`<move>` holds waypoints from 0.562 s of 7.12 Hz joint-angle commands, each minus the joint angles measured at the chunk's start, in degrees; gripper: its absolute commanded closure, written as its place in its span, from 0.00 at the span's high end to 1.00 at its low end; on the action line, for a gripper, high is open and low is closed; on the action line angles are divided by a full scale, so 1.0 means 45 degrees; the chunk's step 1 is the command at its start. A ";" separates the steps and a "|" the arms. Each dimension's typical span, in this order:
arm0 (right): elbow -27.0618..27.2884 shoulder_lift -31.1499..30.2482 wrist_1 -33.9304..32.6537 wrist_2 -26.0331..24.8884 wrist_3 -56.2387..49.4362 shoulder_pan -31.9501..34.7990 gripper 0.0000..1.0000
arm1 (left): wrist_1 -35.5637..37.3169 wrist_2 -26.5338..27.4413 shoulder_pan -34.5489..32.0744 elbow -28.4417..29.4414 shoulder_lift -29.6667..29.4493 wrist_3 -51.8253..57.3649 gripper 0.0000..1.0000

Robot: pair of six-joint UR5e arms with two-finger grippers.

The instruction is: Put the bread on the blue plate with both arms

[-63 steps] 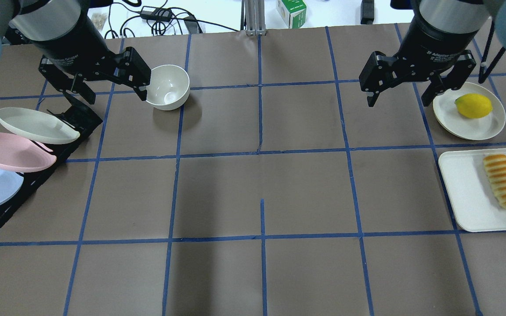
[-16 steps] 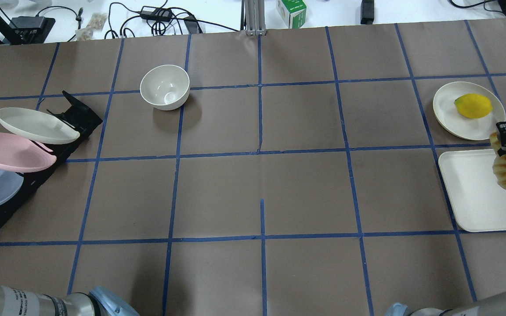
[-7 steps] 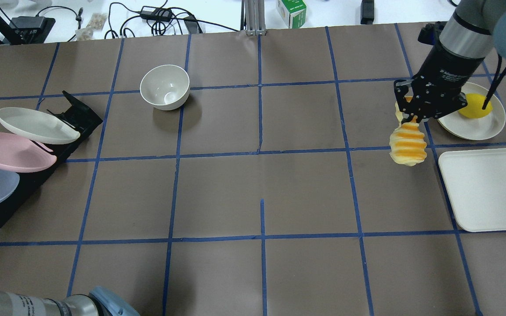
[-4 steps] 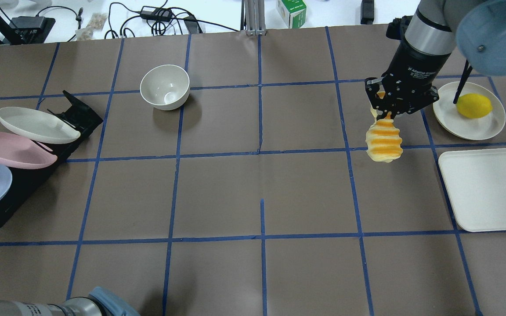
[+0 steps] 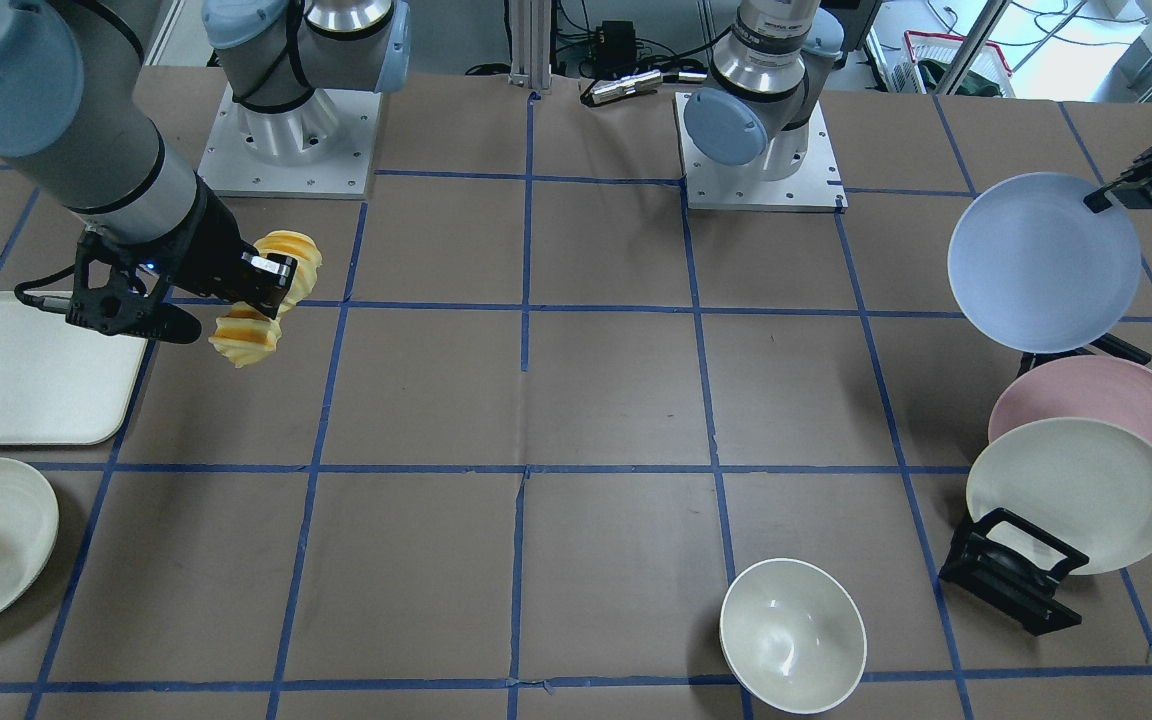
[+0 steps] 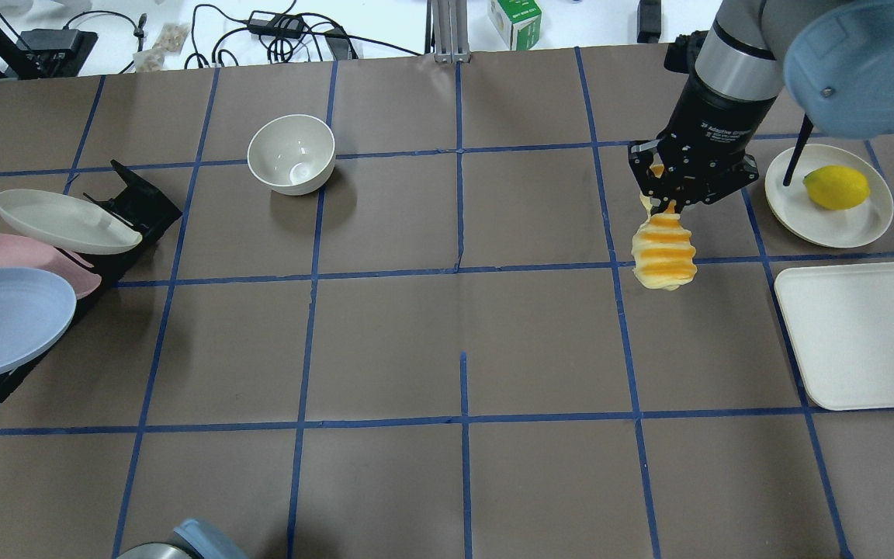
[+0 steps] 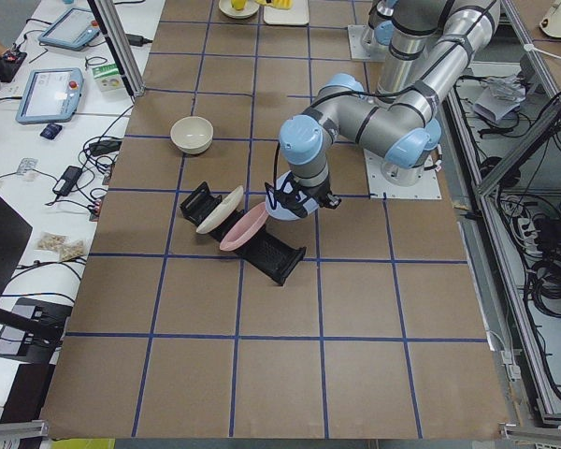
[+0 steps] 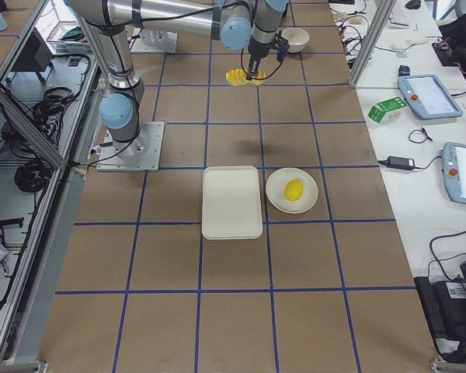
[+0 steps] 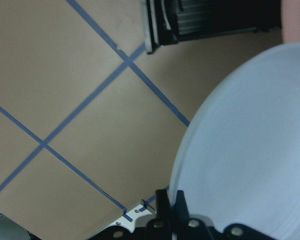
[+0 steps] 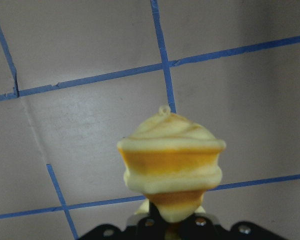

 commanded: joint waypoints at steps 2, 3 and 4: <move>0.0078 0.0040 -0.0614 0.0001 0.0236 0.0521 0.00 | 0.0183 -0.3366 -0.5150 -0.0132 -0.0241 -0.1540 0.00; 0.0136 0.0040 -0.0654 0.0001 0.0236 0.0522 0.00 | 0.2198 -0.4767 -0.7122 -0.0481 -0.0554 -0.3463 0.00; 0.0137 0.0021 -0.0654 0.0001 0.0236 0.0541 0.00 | 0.5002 -0.4897 -0.8418 -0.1335 -0.1175 -0.5435 0.00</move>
